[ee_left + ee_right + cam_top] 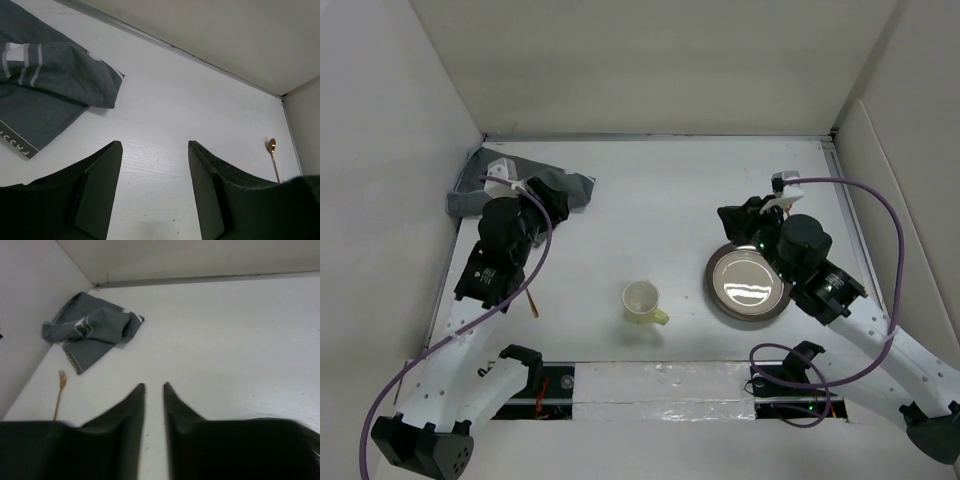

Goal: Set the dinner table for one person

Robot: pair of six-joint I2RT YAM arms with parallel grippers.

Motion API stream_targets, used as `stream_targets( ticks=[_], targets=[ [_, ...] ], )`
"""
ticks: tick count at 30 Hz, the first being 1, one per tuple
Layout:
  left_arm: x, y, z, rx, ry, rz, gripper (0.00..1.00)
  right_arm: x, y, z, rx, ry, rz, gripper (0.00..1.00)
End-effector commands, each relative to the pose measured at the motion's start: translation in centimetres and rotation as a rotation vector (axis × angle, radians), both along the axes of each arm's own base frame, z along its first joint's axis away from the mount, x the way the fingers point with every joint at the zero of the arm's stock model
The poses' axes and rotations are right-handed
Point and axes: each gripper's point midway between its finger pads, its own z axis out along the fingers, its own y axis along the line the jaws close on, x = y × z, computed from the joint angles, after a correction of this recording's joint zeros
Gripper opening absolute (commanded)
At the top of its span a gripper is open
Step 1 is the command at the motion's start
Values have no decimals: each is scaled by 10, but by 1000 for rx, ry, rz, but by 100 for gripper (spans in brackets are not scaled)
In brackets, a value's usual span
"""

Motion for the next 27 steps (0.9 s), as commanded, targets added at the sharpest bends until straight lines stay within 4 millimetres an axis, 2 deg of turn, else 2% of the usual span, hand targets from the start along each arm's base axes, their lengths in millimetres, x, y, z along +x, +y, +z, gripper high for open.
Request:
stream_targets(
  ticks=[1,2,4,5,7,8,10,11,12,13,14,15,16,17,19,20,21,22,23,24,25,26,27],
  targets=[
    [0,12,22,21,-56,51,52,-4,-1,11,36,-32,5,16],
    [3,17,20,36,-47,81,45,-5,-1,10,33,-29,3,1],
    [3,26,19,78,-20,119,39,-7,-2,13,39,-35,9,0],
    [6,33,16,106,-2,157,20,-8,-1,11,38,-41,17,0],
    [8,40,13,152,26,183,4,-8,0,12,41,-46,27,0],
    [14,44,5,185,55,208,0,-9,2,11,37,-43,34,0],
    [23,45,1,209,83,222,0,-7,4,10,40,-39,39,0],
    [34,44,-14,243,129,225,0,-6,6,10,48,-40,42,0],
    [42,50,-21,254,157,246,3,-6,7,7,49,-35,44,0],
    [49,52,-19,257,174,253,13,-5,9,5,43,-26,49,0],
    [62,46,-39,263,236,219,38,-6,10,4,36,-16,55,0],
    [69,45,-45,276,257,214,47,-6,10,2,36,-5,56,0],
    [78,45,-39,282,250,225,54,-5,10,-1,39,-8,53,0],
    [90,42,-57,307,297,219,63,-4,11,-1,46,-17,55,3],
    [107,42,-61,333,313,227,66,-4,14,-7,44,-11,64,12],
    [118,42,-84,365,370,236,67,-5,14,-9,38,-5,71,22],
    [125,42,-94,382,396,238,67,-6,15,-10,38,0,76,28],
    [136,40,-89,388,392,237,67,-6,16,-11,40,-2,79,34],
    [146,39,-115,418,455,235,67,-6,17,-17,34,7,82,40],
    [152,37,-122,422,470,229,67,-6,18,-20,29,11,88,42],
    [162,34,-119,428,463,224,67,-7,18,-20,26,13,92,43],
    [167,21,-136,462,487,205,67,-7,19,-22,21,19,97,44],
    [176,9,-138,487,478,188,67,-8,20,-29,14,33,104,44]
  ],
)
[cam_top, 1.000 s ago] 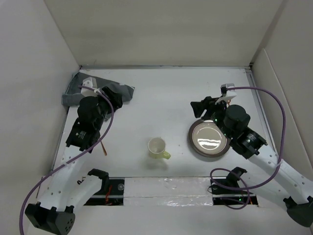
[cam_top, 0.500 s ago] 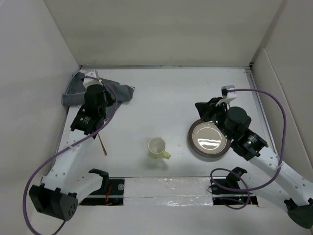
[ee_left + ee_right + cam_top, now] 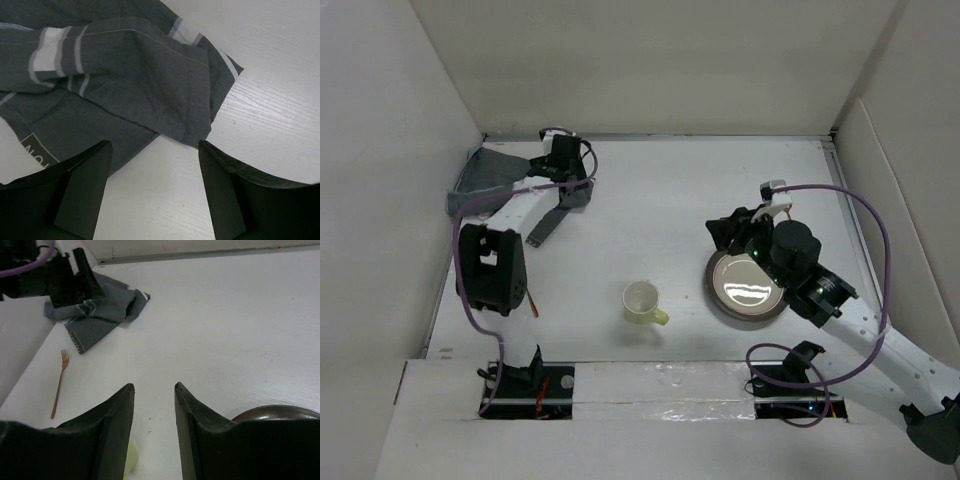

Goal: Set the dinner table for one person

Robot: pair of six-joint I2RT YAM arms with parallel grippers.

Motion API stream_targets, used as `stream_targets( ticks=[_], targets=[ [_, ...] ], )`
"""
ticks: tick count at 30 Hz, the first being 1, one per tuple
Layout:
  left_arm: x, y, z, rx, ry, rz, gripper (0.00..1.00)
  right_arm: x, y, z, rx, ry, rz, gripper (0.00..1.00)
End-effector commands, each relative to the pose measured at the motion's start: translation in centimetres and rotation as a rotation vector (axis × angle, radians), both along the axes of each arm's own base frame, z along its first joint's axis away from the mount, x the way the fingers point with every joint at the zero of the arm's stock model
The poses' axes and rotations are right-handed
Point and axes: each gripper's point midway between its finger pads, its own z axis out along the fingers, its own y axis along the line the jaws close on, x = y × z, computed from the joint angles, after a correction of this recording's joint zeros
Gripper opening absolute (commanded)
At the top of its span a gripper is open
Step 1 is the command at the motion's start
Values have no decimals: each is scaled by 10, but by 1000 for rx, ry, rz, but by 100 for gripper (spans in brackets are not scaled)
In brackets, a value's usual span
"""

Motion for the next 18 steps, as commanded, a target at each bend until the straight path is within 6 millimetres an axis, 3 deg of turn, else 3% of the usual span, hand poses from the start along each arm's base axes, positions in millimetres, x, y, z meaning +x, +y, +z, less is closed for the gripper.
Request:
stream_targets(
  ticks=[1,2,4,5,10,13,18],
  targets=[
    [17,-17,12,62,-26,-34,67,-1,8,7,26,-32,35,44],
    [21,-23,-2,76,2,-50,67,-2,10,2,21,-25,43,44],
    [28,-32,-6,72,4,-65,67,-2,11,-4,8,-9,52,44],
    [29,-36,-18,86,28,-75,67,-3,12,-6,4,-5,58,44],
    [38,-37,-38,181,75,-62,64,-2,10,-12,-20,8,54,44],
    [38,-42,-58,285,134,-54,54,1,2,-10,-19,0,2,45],
    [36,-37,-56,308,130,-30,53,3,1,-12,-26,7,-7,45]
  ],
)
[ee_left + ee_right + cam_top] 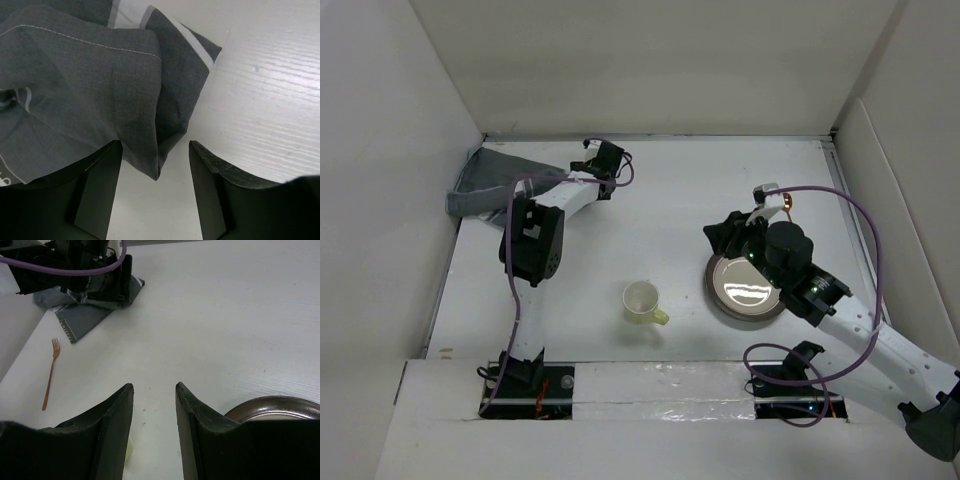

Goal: Set the dinner table for one person

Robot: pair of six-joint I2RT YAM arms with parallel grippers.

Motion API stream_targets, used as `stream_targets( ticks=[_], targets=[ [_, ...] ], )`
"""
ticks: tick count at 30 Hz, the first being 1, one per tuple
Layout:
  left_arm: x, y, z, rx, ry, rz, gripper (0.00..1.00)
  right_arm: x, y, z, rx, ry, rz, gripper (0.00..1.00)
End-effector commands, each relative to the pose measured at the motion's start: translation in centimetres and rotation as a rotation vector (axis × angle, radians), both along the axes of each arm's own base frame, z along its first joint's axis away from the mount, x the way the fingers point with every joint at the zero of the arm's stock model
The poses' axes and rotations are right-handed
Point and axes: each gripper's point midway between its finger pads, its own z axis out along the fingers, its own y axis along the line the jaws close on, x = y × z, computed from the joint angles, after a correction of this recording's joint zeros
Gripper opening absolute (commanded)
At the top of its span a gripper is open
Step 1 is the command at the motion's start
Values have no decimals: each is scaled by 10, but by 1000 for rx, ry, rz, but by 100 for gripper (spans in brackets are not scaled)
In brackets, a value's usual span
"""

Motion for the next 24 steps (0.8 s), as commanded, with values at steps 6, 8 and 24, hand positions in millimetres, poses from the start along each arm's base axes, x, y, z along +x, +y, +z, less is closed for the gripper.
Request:
stream_targets(
  ticks=[6,8,24],
  targets=[
    [1,20,26,126,-49,39,54,5,6,-4,-2,1,4,45],
    [6,20,24,142,-52,41,46,5,11,-8,-6,10,23,45],
    [25,-96,182,11,-450,-211,0,4,4,-4,8,-13,-2,44]
  ],
)
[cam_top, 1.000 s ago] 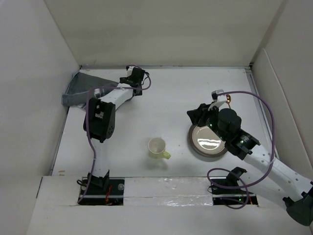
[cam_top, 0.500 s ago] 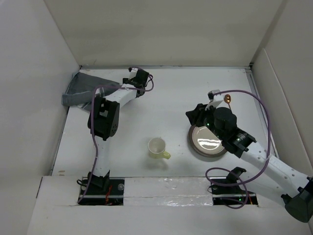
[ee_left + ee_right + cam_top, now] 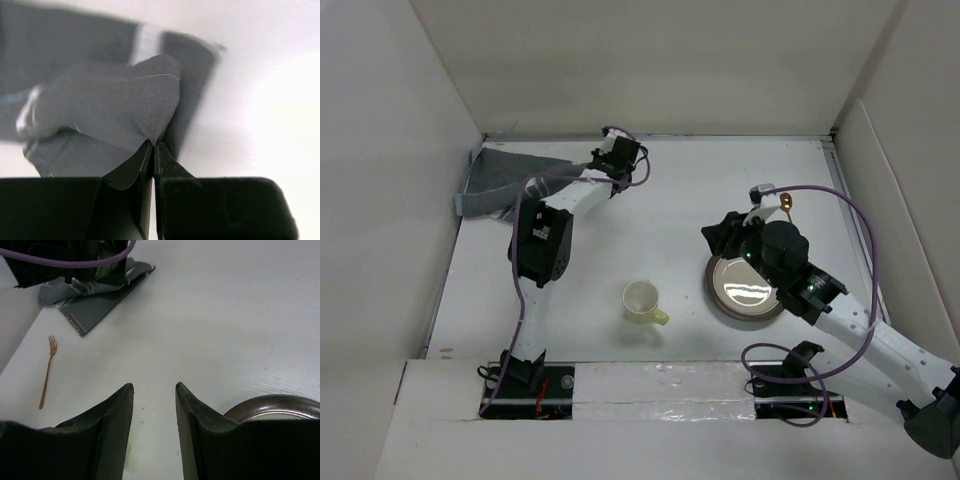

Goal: Set the dinner table for one person

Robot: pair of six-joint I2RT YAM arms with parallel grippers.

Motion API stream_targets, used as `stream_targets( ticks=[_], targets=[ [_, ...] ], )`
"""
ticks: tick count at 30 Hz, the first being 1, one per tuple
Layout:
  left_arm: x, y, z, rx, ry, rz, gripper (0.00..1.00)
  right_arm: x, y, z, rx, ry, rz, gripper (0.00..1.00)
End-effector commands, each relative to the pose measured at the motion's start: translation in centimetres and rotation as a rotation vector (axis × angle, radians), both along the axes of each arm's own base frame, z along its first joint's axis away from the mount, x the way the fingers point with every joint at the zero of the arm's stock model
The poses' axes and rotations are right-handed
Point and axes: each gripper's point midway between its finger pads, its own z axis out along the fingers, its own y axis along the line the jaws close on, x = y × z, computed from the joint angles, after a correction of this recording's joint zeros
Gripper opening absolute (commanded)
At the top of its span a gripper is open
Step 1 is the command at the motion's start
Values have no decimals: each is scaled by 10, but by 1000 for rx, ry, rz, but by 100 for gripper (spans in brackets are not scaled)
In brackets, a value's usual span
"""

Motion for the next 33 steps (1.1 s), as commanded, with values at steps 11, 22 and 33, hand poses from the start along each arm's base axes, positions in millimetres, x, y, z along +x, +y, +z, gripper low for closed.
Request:
stream_targets(
  ticks=[11,22,33],
  targets=[
    [-47,-239,119,-83,-177,-748,30,-4,-1,11,75,-20,-19,43],
    [-60,-167,185,-365,-315,-384,86,6,-8,4,53,-7,-93,2],
    [-235,-24,23,-696,-65,82,41,13,-10,-25,-6,41,-138,0]
  ],
)
